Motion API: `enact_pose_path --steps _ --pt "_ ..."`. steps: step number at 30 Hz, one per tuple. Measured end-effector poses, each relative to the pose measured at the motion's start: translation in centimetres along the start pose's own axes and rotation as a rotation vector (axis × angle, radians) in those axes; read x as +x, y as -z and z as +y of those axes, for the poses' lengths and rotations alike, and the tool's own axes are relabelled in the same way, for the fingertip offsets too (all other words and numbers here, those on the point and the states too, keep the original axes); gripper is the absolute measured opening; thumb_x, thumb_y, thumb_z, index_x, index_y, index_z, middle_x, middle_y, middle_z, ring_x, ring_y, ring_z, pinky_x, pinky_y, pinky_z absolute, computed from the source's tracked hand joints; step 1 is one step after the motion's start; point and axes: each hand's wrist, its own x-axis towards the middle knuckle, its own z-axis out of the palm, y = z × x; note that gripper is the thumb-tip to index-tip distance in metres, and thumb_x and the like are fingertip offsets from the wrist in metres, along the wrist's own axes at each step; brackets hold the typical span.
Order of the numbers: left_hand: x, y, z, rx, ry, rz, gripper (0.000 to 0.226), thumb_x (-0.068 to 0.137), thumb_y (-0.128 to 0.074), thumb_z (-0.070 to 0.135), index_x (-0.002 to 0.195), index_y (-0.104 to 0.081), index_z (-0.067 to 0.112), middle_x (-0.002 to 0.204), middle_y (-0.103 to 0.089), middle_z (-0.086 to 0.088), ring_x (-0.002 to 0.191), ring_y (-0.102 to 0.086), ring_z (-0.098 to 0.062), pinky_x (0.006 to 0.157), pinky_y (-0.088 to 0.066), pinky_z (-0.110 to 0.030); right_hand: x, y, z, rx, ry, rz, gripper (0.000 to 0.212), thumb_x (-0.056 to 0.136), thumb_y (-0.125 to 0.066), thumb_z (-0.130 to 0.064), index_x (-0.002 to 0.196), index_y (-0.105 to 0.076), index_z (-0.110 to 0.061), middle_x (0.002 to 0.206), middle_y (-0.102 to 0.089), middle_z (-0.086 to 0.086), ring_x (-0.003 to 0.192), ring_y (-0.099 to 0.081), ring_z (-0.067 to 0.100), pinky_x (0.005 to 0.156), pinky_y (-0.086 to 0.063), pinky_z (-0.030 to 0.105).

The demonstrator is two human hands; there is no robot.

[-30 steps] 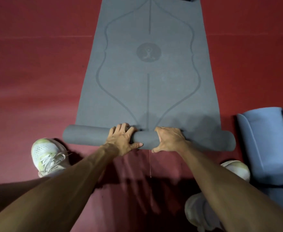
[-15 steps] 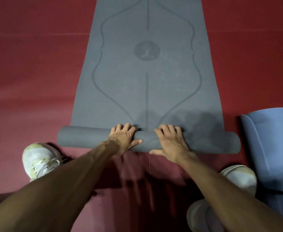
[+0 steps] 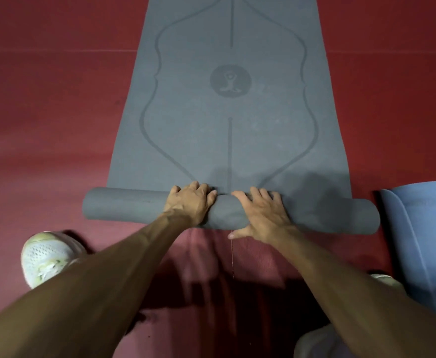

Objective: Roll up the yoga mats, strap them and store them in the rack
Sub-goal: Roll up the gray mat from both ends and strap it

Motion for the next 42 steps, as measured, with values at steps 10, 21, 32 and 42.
enact_pose_path --steps 10,21,32,42 --pt "-3.0 -1.8 -0.2 0.109 0.088 0.408 0.059 0.093 -0.023 0.05 0.121 -0.058 0.012 0.112 -0.06 -0.01 0.11 -0.054 -0.032 0.097 -0.029 -0.047 4.7 3.1 2.5 0.275 0.038 -0.235 0.091 0.057 -0.073 -0.075 0.134 -0.047 -0.036 0.107 -0.037 -0.006 0.118 -0.037 0.018 0.101 -0.033 0.037" --pt "0.3 -0.2 -2.0 0.14 0.026 0.244 0.081 0.085 -0.003 0.069 0.124 -0.053 0.019 0.111 -0.057 -0.004 0.101 -0.053 -0.03 0.097 -0.034 -0.046 3.7 1.9 3.0 0.15 0.116 0.088 0.094 0.062 -0.031 -0.087 0.138 -0.047 -0.035 0.11 -0.048 -0.008 0.108 -0.044 0.015 0.093 -0.027 0.033" --pt "5.0 2.8 -2.4 -0.01 0.091 0.09 0.059 0.094 -0.023 0.063 0.13 -0.044 0.022 0.129 -0.042 -0.005 0.124 -0.039 -0.025 0.104 -0.026 -0.04 3.8 -0.6 1.9 -0.084 0.076 0.384 0.106 0.059 -0.052 -0.081 0.134 -0.049 -0.007 0.125 -0.056 0.012 0.112 -0.054 0.031 0.094 -0.038 0.055" --pt "4.4 3.4 -1.9 0.068 0.032 0.315 0.041 0.103 -0.019 0.04 0.117 -0.052 0.022 0.117 -0.053 -0.001 0.111 -0.051 -0.023 0.094 -0.034 -0.033 6.8 3.0 3.3 -0.051 0.077 0.121 0.101 0.051 -0.077 -0.062 0.139 -0.033 -0.04 0.122 -0.046 -0.007 0.109 -0.05 0.022 0.086 -0.036 0.04"
